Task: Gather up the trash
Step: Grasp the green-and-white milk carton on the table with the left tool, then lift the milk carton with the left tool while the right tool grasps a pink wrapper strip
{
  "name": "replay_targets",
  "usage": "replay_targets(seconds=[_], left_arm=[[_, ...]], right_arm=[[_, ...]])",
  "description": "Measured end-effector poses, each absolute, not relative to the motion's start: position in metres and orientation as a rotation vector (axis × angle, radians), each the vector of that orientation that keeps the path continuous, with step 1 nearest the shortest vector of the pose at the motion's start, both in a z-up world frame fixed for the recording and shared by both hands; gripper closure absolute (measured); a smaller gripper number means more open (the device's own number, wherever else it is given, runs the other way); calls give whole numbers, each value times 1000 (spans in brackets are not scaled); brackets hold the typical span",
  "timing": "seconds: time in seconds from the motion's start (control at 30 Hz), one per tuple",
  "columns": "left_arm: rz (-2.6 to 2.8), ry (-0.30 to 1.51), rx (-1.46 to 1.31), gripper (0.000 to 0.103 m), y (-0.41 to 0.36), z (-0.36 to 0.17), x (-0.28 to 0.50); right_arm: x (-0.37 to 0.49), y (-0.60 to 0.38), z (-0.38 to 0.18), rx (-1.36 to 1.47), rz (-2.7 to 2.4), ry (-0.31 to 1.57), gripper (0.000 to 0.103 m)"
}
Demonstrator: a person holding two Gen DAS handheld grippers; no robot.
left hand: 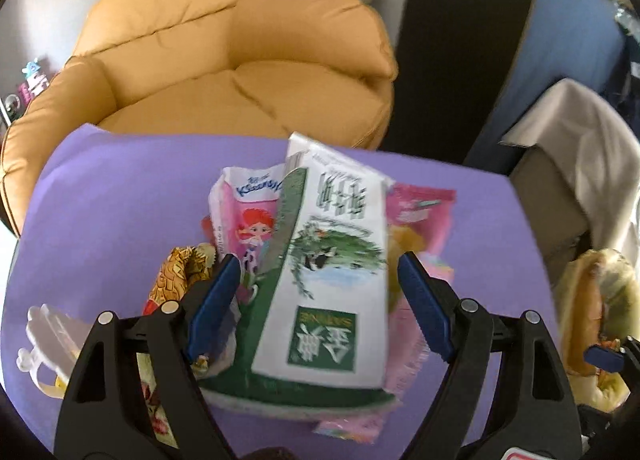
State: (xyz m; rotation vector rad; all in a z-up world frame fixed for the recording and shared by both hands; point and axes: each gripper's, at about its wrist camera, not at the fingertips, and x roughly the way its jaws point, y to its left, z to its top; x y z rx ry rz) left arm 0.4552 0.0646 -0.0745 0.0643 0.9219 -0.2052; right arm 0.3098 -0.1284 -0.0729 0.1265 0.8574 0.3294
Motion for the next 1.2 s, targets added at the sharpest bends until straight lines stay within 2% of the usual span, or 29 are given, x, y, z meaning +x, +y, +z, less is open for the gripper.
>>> replay_targets(seconds=[0.03,0.13,0.3,0.8,1.2], left_arm=[[-183,931,79,26,65,-78,456],[-127,941,99,38,69,-81,452],[-123,976,11,43,86,-77,427],[-67,962,-32,45,147,-74,279],[-75,894,-87,45,184,-70,232]], right_arm=[[310,-128,-74,121,327,855,47],[311,-133,-78,144,324,861,47],[307,-141,-84,212,324,885,47],[282,-104,-60,92,366,859,47],[293,-66,-50,-6,375,848,47]])
